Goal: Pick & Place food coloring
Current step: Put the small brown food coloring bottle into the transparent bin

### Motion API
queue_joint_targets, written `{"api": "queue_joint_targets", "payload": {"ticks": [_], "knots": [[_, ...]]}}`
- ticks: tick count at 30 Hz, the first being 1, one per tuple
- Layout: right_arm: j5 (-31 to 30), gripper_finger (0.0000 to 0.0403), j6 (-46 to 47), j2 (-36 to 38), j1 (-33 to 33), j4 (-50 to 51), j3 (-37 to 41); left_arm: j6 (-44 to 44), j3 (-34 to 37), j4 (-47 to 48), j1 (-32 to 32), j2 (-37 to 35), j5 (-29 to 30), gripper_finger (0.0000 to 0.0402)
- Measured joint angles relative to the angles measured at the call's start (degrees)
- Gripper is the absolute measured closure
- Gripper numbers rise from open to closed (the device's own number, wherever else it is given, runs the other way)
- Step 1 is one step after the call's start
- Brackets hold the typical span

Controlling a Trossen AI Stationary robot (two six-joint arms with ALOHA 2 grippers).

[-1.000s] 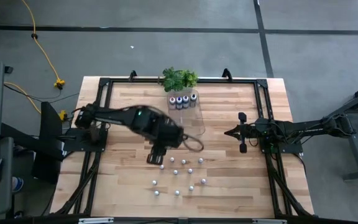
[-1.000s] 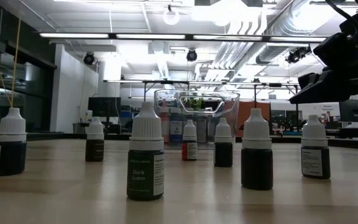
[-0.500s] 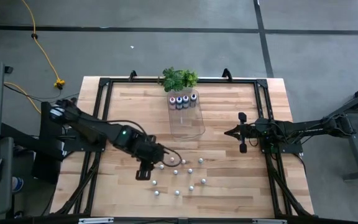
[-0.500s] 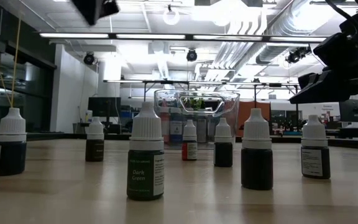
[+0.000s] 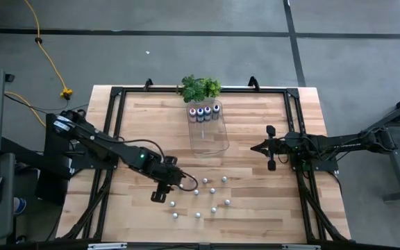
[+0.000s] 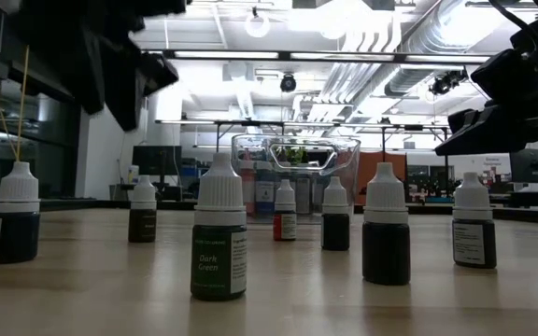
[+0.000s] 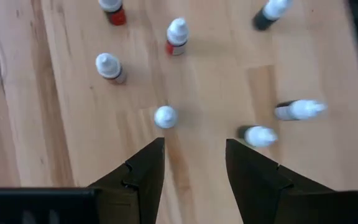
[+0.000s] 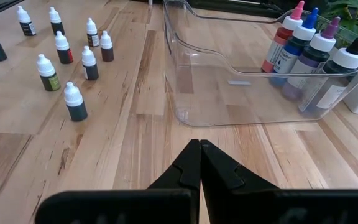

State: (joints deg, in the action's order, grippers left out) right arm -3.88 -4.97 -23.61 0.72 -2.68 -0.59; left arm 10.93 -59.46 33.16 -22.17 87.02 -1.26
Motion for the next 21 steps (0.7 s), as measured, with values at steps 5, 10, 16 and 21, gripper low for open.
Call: {"api": "queue_joint_targets", "payload": {"ticks": [5,10,16,21], "knots": [[0.0,0.0402,0.0,0.0,0.0,0.0,0.0,-2.5,4.6,-6.3,0.0,0.0,2.3,0.0239],[0.0,0.0402,0.0,0.0,0.0,0.0,0.0,-4.8,8.4,-12.2,0.0,0.0,2.4,0.0239],[0.0,0.0402,0.0,0.0,0.0,0.0,0.0,-6.5,12.7,-19.8,0.0,0.0,2.4,0.0239],[0.0,0.0402,0.0,0.0,0.0,0.0,0.0,-6.8,14.9,-23.9,0.0,0.0,3.7,0.0239]]}}
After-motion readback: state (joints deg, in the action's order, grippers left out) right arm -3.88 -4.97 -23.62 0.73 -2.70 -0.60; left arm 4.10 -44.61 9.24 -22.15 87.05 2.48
